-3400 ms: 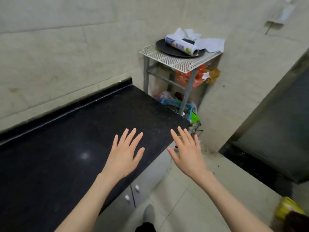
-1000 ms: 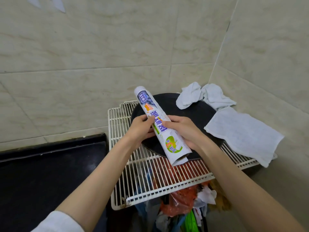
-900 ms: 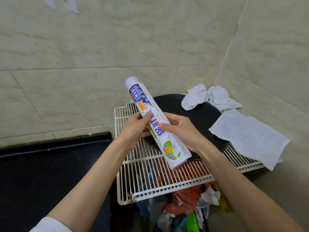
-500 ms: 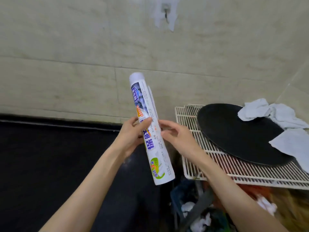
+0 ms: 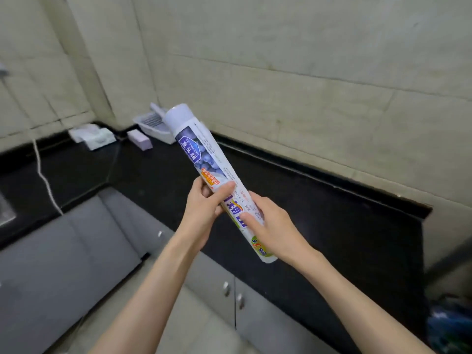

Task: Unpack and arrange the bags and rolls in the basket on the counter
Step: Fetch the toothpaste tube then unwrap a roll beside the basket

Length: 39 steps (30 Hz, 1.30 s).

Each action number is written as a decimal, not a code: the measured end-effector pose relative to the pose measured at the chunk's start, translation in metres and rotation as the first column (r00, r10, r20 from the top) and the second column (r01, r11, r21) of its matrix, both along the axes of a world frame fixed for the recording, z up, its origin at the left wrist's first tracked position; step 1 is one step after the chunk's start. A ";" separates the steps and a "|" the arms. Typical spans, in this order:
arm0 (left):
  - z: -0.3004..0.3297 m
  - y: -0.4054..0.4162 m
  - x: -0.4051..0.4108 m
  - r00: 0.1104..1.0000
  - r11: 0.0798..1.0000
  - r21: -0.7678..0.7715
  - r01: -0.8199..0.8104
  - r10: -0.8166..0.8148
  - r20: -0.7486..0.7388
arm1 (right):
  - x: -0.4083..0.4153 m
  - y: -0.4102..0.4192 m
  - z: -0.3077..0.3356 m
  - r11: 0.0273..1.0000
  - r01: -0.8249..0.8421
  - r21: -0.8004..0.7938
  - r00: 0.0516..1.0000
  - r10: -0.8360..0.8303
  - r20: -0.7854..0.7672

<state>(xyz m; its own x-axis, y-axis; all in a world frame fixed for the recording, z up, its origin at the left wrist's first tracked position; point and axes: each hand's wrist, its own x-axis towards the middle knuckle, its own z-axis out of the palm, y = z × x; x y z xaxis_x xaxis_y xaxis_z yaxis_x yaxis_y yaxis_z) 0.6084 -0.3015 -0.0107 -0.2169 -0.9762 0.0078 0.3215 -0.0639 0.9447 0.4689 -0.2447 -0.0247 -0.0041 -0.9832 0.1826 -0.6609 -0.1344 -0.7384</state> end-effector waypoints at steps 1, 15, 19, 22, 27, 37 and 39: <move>-0.002 -0.008 0.020 0.999 0.999 0.005 -0.040 0.040 -0.008 | 0.018 -0.014 -0.002 0.999 -0.044 0.003 0.999 0.044 0.022; -0.057 -0.218 0.217 0.959 0.949 0.137 -0.284 0.280 0.044 | 0.195 -0.283 -0.042 0.876 -0.411 0.252 0.911 0.383 0.156; -0.054 -0.303 0.249 0.970 0.956 0.166 -0.243 0.235 0.067 | 0.228 -0.370 -0.044 0.875 -0.394 0.282 0.917 0.350 0.193; -0.056 -0.354 0.269 0.969 0.940 0.234 -0.247 0.238 0.066 | 0.247 -0.420 -0.049 0.871 -0.387 0.303 0.921 0.347 0.178; -0.079 -0.423 0.296 0.950 0.892 0.330 -0.311 0.297 0.092 | 0.269 -0.491 -0.071 0.860 -0.321 0.396 0.947 0.285 0.148; -0.154 -0.591 0.370 0.533 0.969 -0.241 -0.047 0.228 0.815 | 0.323 -0.644 -0.142 0.834 -0.069 0.548 0.994 0.105 -0.035; -0.168 -0.625 0.389 0.356 0.947 -0.235 0.221 0.146 0.923 | 0.339 -0.673 -0.152 0.817 -0.017 0.577 0.993 0.081 -0.084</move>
